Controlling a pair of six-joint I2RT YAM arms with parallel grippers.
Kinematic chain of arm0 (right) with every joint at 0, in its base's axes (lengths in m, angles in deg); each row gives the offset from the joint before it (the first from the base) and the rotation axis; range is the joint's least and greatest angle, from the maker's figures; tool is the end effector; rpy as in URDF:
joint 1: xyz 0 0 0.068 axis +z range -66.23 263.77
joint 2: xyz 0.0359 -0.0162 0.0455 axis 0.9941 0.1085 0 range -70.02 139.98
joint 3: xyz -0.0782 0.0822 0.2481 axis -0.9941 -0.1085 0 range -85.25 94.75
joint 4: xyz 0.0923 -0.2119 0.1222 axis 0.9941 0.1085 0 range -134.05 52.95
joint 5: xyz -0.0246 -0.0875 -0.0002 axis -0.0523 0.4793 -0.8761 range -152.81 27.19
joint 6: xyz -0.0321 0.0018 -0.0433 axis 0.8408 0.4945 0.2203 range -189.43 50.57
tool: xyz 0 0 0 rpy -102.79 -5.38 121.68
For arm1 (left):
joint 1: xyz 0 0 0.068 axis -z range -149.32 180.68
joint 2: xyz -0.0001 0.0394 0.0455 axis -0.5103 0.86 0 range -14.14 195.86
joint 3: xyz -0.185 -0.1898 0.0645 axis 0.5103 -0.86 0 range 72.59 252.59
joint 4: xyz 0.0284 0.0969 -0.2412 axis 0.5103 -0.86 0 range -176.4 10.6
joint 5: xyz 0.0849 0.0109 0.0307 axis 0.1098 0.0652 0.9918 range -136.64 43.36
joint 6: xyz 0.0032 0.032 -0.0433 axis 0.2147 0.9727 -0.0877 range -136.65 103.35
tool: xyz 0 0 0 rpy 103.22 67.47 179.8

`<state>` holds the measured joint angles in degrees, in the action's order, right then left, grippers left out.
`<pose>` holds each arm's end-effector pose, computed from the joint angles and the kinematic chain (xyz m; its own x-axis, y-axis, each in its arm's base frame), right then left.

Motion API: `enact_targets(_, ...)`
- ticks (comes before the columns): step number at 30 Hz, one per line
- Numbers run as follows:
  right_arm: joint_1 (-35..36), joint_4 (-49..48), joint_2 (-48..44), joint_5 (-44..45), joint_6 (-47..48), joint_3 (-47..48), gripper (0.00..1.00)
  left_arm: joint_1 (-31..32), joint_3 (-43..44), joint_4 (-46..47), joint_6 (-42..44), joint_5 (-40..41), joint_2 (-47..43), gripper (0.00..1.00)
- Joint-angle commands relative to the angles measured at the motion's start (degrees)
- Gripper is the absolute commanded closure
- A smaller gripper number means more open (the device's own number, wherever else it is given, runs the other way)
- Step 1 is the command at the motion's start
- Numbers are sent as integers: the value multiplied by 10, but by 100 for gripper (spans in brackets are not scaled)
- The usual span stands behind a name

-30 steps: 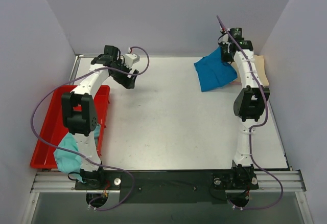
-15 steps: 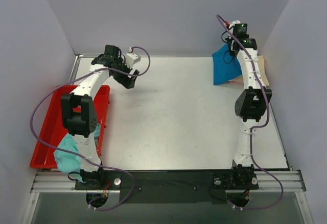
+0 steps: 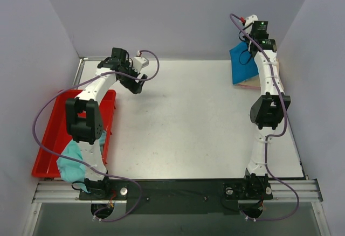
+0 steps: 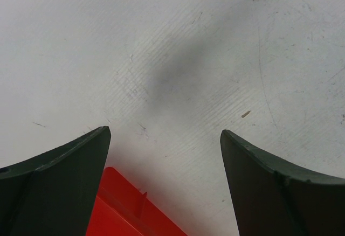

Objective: Fold and stack the t-shirts
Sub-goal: Put the neatly folded tshirt into the corner of the board with the right arm

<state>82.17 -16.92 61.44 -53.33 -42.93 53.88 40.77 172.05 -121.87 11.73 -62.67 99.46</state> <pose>0.5321 -0.0209 0.3671 -0.3796 -0.4297 -0.8193 0.0148 0.8826 -0.4698 0.4290 -0.0863 0.2633 -0.5722 0.5656 -0.5938 0.6704 0.7397 0.0586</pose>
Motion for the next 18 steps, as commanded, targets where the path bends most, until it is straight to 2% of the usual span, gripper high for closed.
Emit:
enact_targets(1, -11, -51, -39, 22, 37, 13, 100, 3, 25, 10, 8, 9, 10, 6)
enact_targets(6, -16, -87, -17, 63, 98, -10, 100, 4, 29, 6, 9, 14, 18, 6)
enact_targets(12, -43, -152, 14, 73, 145, -35, 100, 3, 27, 6, 14, 23, 22, 6)
enact_targets(18, -55, -193, 55, 82, 183, -43, 100, 4, 75, -17, 6, 38, 47, 6)
